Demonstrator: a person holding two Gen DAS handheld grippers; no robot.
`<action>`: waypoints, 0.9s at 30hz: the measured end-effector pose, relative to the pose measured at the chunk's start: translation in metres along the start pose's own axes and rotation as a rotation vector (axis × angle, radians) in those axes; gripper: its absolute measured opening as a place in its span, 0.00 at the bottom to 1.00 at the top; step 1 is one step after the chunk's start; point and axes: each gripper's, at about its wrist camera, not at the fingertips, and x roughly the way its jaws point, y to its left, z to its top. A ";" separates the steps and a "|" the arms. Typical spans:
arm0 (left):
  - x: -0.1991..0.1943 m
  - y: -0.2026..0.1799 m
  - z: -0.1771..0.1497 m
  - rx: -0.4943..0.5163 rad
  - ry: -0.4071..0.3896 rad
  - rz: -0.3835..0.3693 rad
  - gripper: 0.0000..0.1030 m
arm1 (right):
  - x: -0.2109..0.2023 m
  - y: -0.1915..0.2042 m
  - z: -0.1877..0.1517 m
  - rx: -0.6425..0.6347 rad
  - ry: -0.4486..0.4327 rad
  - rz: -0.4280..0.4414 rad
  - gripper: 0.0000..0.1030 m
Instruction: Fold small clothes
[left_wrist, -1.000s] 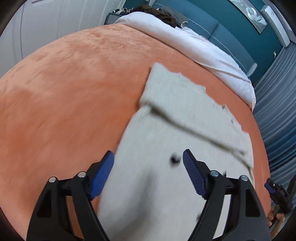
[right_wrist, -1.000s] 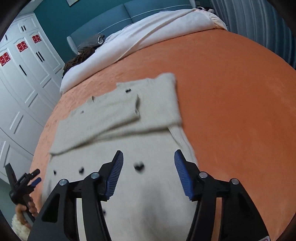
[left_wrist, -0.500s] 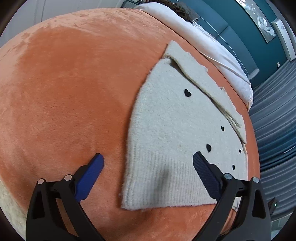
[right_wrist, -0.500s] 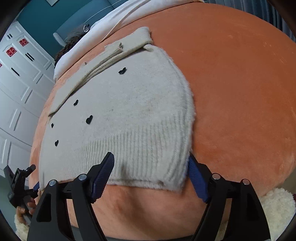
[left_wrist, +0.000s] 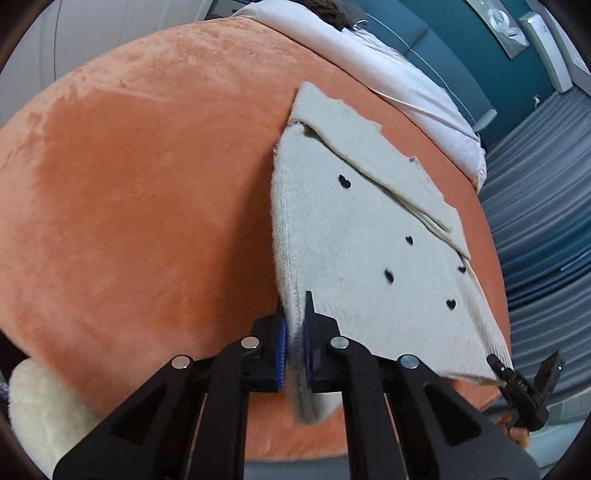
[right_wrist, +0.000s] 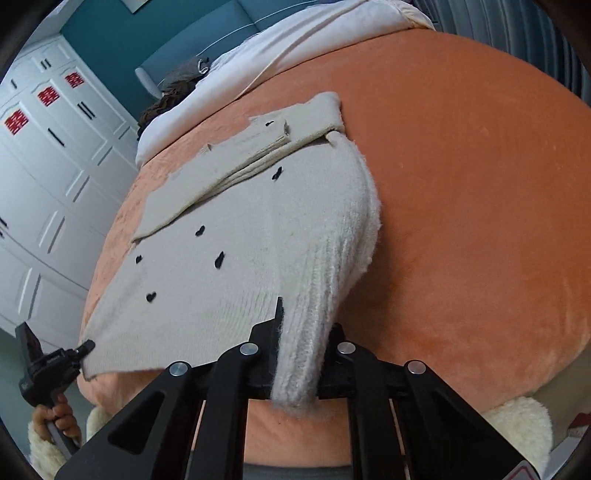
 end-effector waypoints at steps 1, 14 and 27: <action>-0.010 0.000 -0.006 0.014 0.009 0.005 0.06 | -0.010 -0.001 -0.005 -0.023 0.009 -0.005 0.09; -0.132 0.035 -0.157 0.062 0.258 0.072 0.06 | -0.129 -0.005 -0.162 -0.331 0.448 0.047 0.09; -0.037 -0.034 0.039 0.119 -0.143 -0.040 0.14 | -0.041 -0.010 0.036 0.038 -0.109 0.248 0.25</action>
